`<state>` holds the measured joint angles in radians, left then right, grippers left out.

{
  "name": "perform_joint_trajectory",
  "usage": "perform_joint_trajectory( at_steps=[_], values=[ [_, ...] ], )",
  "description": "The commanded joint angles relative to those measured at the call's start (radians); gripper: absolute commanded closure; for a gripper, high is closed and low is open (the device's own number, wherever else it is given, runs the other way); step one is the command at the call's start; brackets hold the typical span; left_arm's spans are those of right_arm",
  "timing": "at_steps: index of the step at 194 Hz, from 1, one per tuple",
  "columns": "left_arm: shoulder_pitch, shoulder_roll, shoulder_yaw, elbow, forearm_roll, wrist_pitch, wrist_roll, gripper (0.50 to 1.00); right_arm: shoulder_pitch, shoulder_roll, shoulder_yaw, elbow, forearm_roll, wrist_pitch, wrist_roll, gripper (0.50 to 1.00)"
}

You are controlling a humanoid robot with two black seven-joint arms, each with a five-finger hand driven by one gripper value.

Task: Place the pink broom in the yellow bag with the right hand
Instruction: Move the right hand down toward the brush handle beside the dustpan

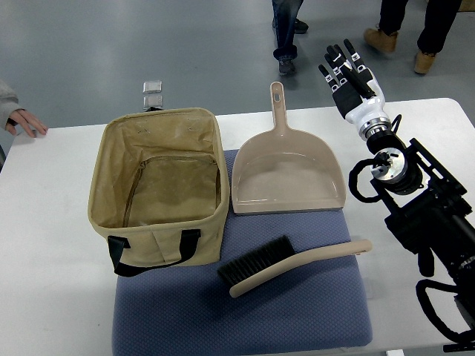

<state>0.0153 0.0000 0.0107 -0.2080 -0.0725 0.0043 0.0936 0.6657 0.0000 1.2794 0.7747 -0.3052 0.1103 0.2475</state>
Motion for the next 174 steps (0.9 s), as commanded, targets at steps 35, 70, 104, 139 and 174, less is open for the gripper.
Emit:
perform_joint_trajectory(
  at_steps=[35, 70, 104, 139, 174],
  values=[
    [-0.002, 0.0, -0.003, 0.001, -0.003, 0.006, 0.0, 0.5, 0.003, 0.0, -0.003, 0.0, 0.0, -0.006, -0.002, 0.57],
    [-0.002, 0.0, -0.002, 0.001, -0.003, 0.008, 0.0, 0.5, 0.009, 0.0, -0.018, 0.003, -0.005, -0.008, -0.011, 0.57],
    [-0.002, 0.0, 0.0, -0.002, -0.001, 0.002, 0.0, 0.5, 0.026, -0.071, -0.164, 0.023, -0.101, -0.024, -0.039, 0.57],
    [-0.002, 0.0, 0.0, -0.008, -0.001, -0.004, 0.0, 0.5, 0.078, -0.207, -0.348, 0.109, -0.261, -0.026, -0.08, 0.57],
    [-0.003, 0.0, 0.0, -0.013, 0.003, -0.006, 0.0, 0.5, 0.181, -0.417, -0.626, 0.235, -0.384, -0.011, -0.123, 0.57]
  ],
)
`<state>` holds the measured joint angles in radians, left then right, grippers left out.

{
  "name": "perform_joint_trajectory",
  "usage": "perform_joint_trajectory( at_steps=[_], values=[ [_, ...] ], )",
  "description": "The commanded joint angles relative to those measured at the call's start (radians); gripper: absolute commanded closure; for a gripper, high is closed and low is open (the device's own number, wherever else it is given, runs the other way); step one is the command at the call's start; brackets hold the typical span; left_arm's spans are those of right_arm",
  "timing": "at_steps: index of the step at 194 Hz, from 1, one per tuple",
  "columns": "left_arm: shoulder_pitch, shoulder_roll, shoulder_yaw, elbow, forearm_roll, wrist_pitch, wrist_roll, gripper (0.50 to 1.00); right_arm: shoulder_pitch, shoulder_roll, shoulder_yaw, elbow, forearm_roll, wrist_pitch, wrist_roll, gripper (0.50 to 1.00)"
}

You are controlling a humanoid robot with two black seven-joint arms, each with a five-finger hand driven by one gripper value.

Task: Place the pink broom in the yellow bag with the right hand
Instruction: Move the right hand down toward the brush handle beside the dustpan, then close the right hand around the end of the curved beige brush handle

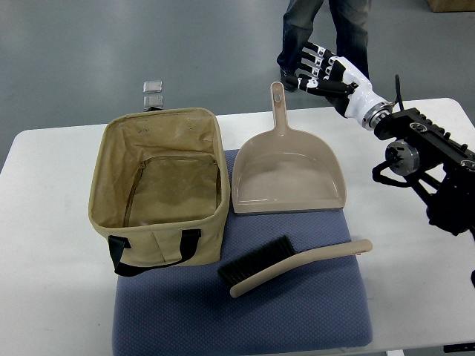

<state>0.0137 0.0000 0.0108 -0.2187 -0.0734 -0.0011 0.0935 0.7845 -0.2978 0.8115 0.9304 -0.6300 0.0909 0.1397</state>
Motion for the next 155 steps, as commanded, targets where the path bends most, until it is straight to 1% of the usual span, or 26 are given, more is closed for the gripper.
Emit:
perform_joint_trajectory(
  at_steps=[1, 7, 17, 28, 36, 57, 83, 99, 114, 121, 141, 155],
  values=[
    [-0.001, 0.0, 0.0, -0.002, 0.006, 0.0, 0.0, 0.5, 0.071, -0.132, -0.176, 0.09, -0.062, 0.01, -0.015, 0.57],
    [-0.001, 0.0, 0.0, -0.004, 0.007, -0.002, 0.0, 0.5, 0.087, -0.161, -0.212, 0.116, -0.065, 0.016, -0.017, 0.57],
    [-0.001, 0.0, 0.0, -0.005, 0.009, -0.002, 0.0, 0.5, 0.127, -0.245, -0.307, 0.194, -0.071, 0.041, -0.029, 0.57],
    [-0.003, 0.0, 0.0, -0.01, 0.011, -0.002, 0.0, 0.5, 0.188, -0.352, -0.403, 0.292, -0.079, 0.081, -0.063, 0.57],
    [-0.001, 0.0, 0.0, -0.021, 0.009, -0.002, 0.0, 0.5, 0.229, -0.414, -0.457, 0.343, -0.079, 0.11, -0.08, 0.57],
    [-0.001, 0.0, 0.0, -0.034, 0.007, -0.002, 0.0, 0.5, 0.306, -0.532, -0.544, 0.439, -0.074, 0.176, -0.101, 0.57],
    [-0.003, 0.0, 0.001, -0.037, 0.006, -0.002, 0.0, 0.5, 0.323, -0.644, -0.569, 0.571, -0.074, 0.273, -0.149, 0.57],
    [-0.003, 0.0, 0.0, -0.037, 0.006, -0.002, 0.0, 0.5, 0.315, -0.685, -0.587, 0.692, -0.083, 0.285, -0.16, 0.57],
    [-0.003, 0.0, 0.0, -0.037, 0.006, -0.002, 0.0, 0.5, 0.306, -0.692, -0.614, 0.765, -0.106, 0.279, -0.16, 0.572],
    [-0.003, 0.0, 0.0, -0.037, 0.006, -0.002, 0.0, 0.5, 0.294, -0.689, -0.62, 0.774, -0.117, 0.271, -0.16, 0.572],
    [-0.003, 0.0, 0.001, -0.036, 0.004, -0.002, 0.0, 0.5, 0.242, -0.669, -0.624, 0.771, -0.201, 0.219, -0.16, 0.576],
    [-0.003, 0.0, 0.001, -0.033, 0.003, -0.002, 0.0, 0.5, 0.193, -0.667, -0.624, 0.772, -0.241, 0.207, -0.16, 0.579]
  ],
)
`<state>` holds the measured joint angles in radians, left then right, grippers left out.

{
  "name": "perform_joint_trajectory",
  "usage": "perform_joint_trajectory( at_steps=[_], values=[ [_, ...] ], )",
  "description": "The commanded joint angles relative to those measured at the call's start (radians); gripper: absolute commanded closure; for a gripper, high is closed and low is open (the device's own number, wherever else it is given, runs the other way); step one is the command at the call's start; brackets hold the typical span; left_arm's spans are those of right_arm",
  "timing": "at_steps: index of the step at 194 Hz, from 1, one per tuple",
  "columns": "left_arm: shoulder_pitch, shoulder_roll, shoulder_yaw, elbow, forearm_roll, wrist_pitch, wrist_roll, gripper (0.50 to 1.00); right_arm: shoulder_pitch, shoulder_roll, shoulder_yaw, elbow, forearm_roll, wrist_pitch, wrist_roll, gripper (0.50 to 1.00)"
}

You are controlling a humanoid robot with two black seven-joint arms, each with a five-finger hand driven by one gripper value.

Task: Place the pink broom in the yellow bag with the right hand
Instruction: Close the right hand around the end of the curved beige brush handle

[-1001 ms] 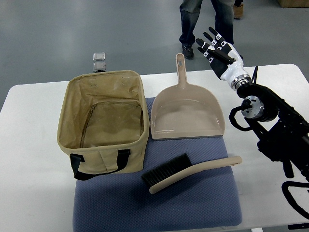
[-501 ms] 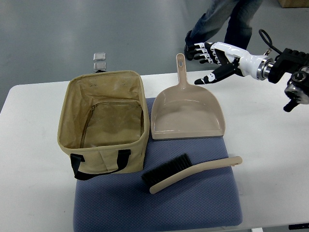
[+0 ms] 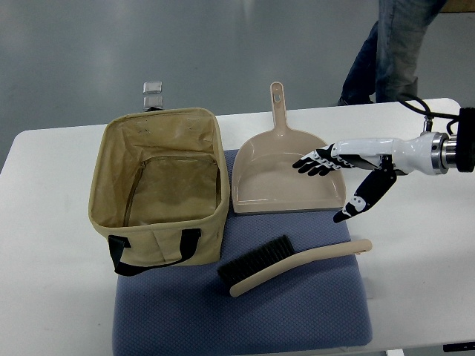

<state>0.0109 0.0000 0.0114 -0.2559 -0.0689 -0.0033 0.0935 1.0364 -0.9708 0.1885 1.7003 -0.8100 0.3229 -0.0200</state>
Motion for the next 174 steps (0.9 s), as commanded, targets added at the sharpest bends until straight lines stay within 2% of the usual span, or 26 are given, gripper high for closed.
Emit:
perform_joint_trajectory(
  at_steps=[1, 48, 71, 84, 89, 112, 157, 174],
  values=[
    [0.0, 0.0, 0.001, 0.004, -0.002, 0.0, 0.0, 0.5, -0.059, 0.006, -0.001, 0.002, -0.061, -0.025, 0.0, 0.579],
    [0.0, 0.0, 0.001, 0.007, -0.002, 0.002, 0.0, 0.5, -0.197, 0.046, -0.001, -0.005, -0.121, -0.082, -0.002, 0.581],
    [0.0, 0.0, 0.001, 0.009, -0.002, 0.002, 0.002, 0.5, -0.23, 0.089, 0.0, -0.053, -0.184, -0.108, -0.002, 0.587],
    [0.001, 0.0, -0.001, 0.01, -0.002, 0.002, 0.002, 0.5, -0.245, 0.11, 0.0, -0.077, -0.222, -0.131, -0.003, 0.605],
    [0.0, 0.0, -0.001, 0.01, -0.002, 0.002, 0.002, 0.5, -0.253, 0.118, -0.001, -0.09, -0.241, -0.137, -0.002, 0.628],
    [0.001, 0.0, -0.002, 0.012, -0.002, 0.002, 0.002, 0.5, -0.277, 0.126, -0.001, -0.117, -0.307, -0.139, -0.002, 0.66],
    [0.001, 0.0, -0.001, 0.012, -0.002, 0.002, 0.002, 0.5, -0.311, 0.126, -0.001, -0.126, -0.347, -0.14, -0.002, 0.673],
    [0.0, 0.0, -0.002, 0.012, -0.002, 0.002, 0.002, 0.5, -0.317, 0.126, -0.001, -0.133, -0.36, -0.14, 0.0, 0.701]
  ],
)
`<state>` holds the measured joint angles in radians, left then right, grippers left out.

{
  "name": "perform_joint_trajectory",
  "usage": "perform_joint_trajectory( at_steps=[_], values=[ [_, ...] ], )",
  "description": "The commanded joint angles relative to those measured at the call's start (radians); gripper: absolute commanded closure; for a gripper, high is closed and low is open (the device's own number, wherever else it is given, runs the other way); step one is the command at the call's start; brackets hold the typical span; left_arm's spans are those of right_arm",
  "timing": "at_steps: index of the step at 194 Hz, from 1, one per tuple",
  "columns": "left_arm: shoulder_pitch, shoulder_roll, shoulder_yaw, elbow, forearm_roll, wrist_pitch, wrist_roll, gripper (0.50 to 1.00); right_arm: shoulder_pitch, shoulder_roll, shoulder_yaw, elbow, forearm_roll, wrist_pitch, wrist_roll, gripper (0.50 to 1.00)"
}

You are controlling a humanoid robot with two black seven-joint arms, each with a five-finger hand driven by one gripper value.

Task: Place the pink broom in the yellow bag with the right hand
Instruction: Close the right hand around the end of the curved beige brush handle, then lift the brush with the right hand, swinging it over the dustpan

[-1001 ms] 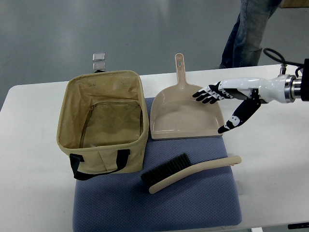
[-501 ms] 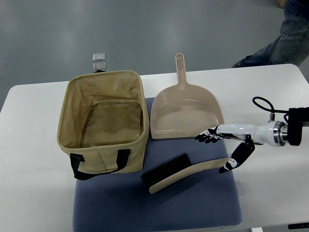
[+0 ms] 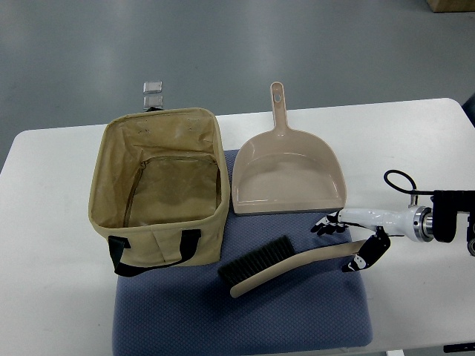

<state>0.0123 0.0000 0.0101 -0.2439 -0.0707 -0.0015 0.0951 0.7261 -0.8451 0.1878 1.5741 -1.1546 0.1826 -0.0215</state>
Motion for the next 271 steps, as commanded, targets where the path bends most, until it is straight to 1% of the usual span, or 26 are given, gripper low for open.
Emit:
perform_joint_trajectory(
  at_steps=[1, 30, 37, 51, 62, 76, 83, 91, 96, 106, 111, 124, 138, 210, 246, 271],
  values=[
    [0.0, 0.0, 0.001, 0.0, 0.0, 0.0, 0.0, 0.5, -0.008, 0.0, 0.001, -0.006, -0.016, 0.0, 0.002, 0.703],
    [0.0, 0.0, -0.001, 0.0, 0.0, 0.0, 0.0, 0.5, -0.008, 0.0, -0.001, -0.019, -0.036, 0.0, 0.002, 0.746],
    [0.0, 0.0, 0.001, 0.0, 0.0, 0.0, 0.0, 0.5, -0.011, 0.0, -0.001, -0.022, -0.04, 0.0, 0.002, 0.775],
    [0.0, 0.0, -0.001, 0.0, 0.0, 0.0, 0.0, 0.5, -0.014, 0.0, 0.001, -0.022, -0.043, 0.0, 0.002, 0.801],
    [0.0, 0.0, 0.001, 0.0, 0.0, 0.0, 0.0, 0.5, -0.016, 0.0, -0.001, -0.022, -0.045, 0.0, 0.002, 0.84],
    [-0.002, 0.0, 0.001, -0.002, 0.0, 0.0, 0.0, 0.5, -0.019, 0.0, -0.001, -0.023, -0.054, 0.0, 0.002, 0.859],
    [0.0, 0.0, 0.001, -0.002, 0.0, 0.0, 0.0, 0.5, -0.02, 0.0, 0.001, -0.023, -0.057, 0.0, 0.002, 0.887],
    [0.0, 0.0, 0.001, -0.002, 0.0, 0.0, 0.0, 0.5, -0.02, 0.0, 0.001, -0.023, -0.057, 0.0, 0.002, 0.897],
    [-0.002, 0.0, 0.001, 0.0, 0.0, 0.0, 0.0, 0.5, -0.02, 0.0, 0.001, -0.025, -0.059, 0.0, 0.003, 0.918],
    [0.0, 0.0, 0.001, 0.0, 0.0, 0.0, 0.0, 0.5, -0.022, 0.0, 0.001, -0.026, -0.06, 0.0, 0.002, 0.93],
    [0.0, 0.0, -0.001, 0.0, 0.0, 0.0, 0.0, 0.5, -0.022, 0.0, 0.001, -0.026, -0.063, 0.0, 0.002, 0.948],
    [0.0, 0.0, -0.001, 0.0, 0.0, 0.0, 0.0, 0.5, -0.022, 0.0, 0.001, -0.028, -0.065, -0.002, 0.003, 0.963],
    [0.0, 0.0, -0.001, 0.0, 0.0, 0.0, 0.0, 0.5, -0.02, -0.002, 0.002, -0.028, -0.065, -0.003, 0.003, 1.0],
    [0.0, 0.0, 0.001, 0.0, 0.0, 0.002, 0.0, 0.5, 0.006, -0.025, 0.055, -0.026, -0.05, -0.003, 0.005, 1.0],
    [0.0, 0.0, 0.001, 0.0, 0.0, 0.002, 0.0, 0.5, 0.07, -0.092, 0.064, -0.012, -0.027, 0.008, 0.009, 1.0],
    [-0.002, 0.0, 0.002, -0.002, 0.0, 0.002, 0.0, 0.5, 0.148, -0.152, 0.073, 0.012, -0.007, 0.031, 0.015, 1.0]
  ],
)
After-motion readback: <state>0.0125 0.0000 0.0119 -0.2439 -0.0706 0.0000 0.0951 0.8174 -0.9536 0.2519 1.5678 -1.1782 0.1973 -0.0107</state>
